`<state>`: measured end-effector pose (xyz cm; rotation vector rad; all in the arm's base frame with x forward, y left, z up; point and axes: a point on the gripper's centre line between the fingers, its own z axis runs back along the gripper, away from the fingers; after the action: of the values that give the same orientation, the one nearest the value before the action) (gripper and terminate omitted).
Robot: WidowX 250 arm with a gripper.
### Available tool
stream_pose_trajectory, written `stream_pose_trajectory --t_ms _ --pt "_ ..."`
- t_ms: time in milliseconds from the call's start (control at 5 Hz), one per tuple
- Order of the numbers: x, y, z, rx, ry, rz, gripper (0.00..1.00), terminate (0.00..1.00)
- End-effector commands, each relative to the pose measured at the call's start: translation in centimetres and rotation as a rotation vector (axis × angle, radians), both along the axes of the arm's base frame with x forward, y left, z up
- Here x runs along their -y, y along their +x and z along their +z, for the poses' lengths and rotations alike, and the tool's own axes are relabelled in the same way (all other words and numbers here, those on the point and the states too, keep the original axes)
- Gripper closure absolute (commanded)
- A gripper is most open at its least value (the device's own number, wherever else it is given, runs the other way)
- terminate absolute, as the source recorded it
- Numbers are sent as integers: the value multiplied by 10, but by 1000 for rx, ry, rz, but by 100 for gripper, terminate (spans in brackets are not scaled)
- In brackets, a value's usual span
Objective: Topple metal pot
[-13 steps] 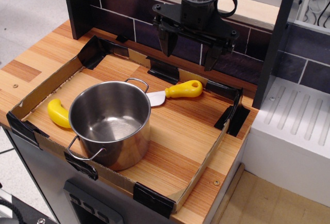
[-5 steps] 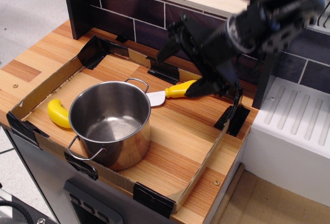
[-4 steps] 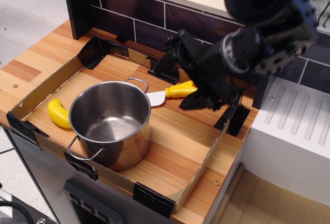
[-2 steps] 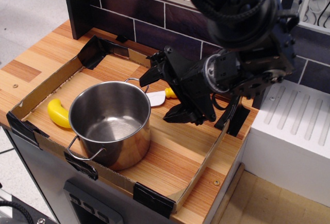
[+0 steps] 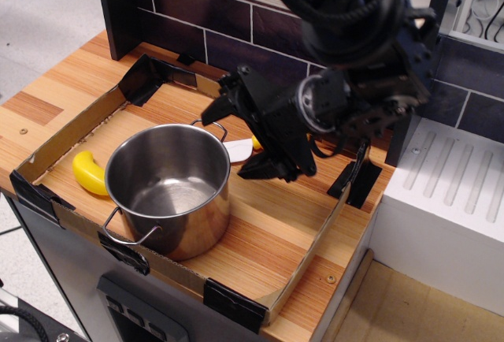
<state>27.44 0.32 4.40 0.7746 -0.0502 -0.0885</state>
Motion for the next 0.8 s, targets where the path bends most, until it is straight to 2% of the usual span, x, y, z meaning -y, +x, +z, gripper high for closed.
stream_pose_trajectory --t_ms 0,400,600 --pt "-16 14 12 39 -11 49 0 0" --pt "-19 5 3 22 -9 33 0 0" --pt "-19 4 0 7 -26 29 100 0"
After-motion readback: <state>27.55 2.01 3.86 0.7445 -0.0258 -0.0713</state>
